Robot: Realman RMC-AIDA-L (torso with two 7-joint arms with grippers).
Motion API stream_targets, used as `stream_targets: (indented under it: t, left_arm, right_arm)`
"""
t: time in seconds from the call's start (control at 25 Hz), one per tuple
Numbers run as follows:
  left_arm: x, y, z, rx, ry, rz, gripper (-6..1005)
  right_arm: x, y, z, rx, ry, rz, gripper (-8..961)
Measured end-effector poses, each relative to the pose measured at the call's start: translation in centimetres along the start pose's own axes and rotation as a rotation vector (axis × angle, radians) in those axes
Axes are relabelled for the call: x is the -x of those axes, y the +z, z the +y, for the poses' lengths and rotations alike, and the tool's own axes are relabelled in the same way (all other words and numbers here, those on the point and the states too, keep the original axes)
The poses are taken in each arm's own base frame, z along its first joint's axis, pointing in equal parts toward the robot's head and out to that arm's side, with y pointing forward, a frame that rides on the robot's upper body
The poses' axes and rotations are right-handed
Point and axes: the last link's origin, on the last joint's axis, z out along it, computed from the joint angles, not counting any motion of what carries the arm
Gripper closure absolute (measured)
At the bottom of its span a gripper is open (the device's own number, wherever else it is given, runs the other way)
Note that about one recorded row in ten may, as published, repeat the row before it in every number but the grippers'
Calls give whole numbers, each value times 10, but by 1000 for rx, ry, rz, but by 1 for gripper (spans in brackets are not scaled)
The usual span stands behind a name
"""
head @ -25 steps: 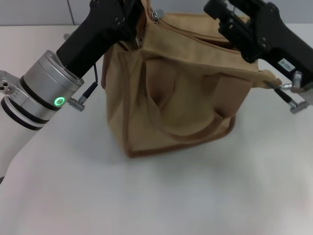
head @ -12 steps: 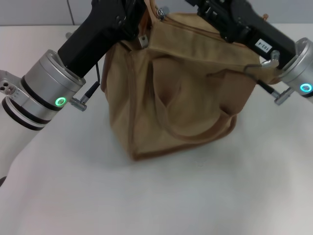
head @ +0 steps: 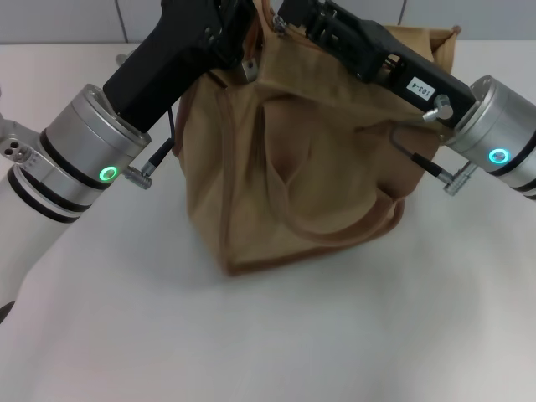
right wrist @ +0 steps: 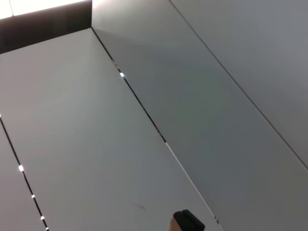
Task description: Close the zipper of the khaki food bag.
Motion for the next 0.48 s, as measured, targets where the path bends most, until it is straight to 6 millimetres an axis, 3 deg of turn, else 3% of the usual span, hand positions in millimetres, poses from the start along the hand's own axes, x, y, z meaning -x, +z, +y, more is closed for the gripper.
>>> stream_targets:
  t: [0.48]
  left_arm:
    - [0,0,0,-1,9,0,978]
  right_arm:
    - [-1,5,-1,2,35,20,456]
